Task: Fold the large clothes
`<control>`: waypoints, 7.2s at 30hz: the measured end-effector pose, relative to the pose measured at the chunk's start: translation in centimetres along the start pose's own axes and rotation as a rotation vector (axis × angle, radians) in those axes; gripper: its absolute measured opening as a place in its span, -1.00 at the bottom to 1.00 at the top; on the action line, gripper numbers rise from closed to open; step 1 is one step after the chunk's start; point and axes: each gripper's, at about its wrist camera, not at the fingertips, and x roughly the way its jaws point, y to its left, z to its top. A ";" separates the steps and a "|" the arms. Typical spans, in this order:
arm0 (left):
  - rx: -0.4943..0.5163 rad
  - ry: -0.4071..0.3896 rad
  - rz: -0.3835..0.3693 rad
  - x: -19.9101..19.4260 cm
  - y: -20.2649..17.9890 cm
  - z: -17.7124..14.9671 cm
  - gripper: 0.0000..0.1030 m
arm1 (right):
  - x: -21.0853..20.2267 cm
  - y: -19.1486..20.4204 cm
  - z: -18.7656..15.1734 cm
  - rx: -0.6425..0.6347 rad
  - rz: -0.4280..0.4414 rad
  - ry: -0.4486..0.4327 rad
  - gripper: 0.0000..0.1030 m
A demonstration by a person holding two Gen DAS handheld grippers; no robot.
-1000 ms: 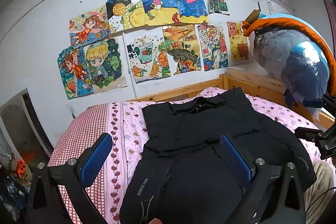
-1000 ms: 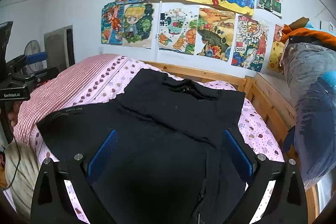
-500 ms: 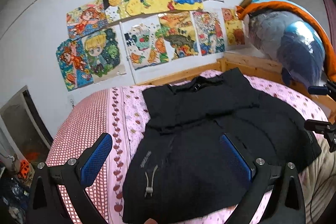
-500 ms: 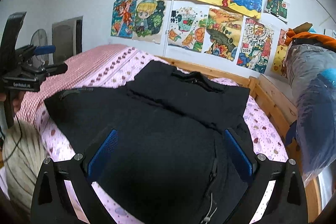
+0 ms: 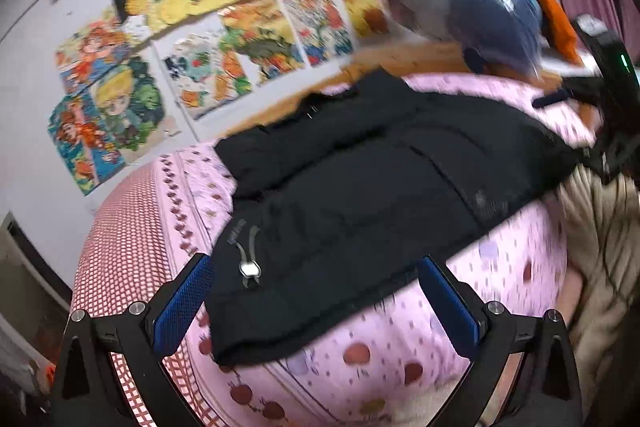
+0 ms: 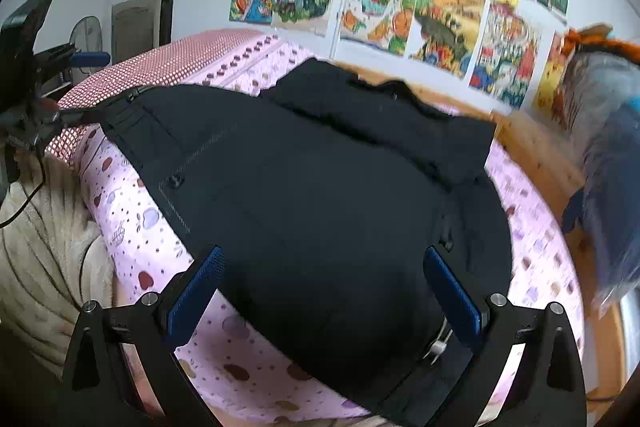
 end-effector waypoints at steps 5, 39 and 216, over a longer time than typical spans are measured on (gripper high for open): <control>0.105 0.082 0.066 1.9 -2.1 -1.3 1.00 | 0.9 -0.2 -1.4 0.021 0.032 0.044 0.89; 0.060 0.117 0.219 4.4 -1.5 -0.8 1.00 | 2.4 1.3 -3.8 -0.036 -0.051 0.147 0.89; -0.487 0.064 0.190 36.2 16.5 19.4 0.54 | 32.9 -21.0 22.3 0.365 -0.127 -0.160 0.10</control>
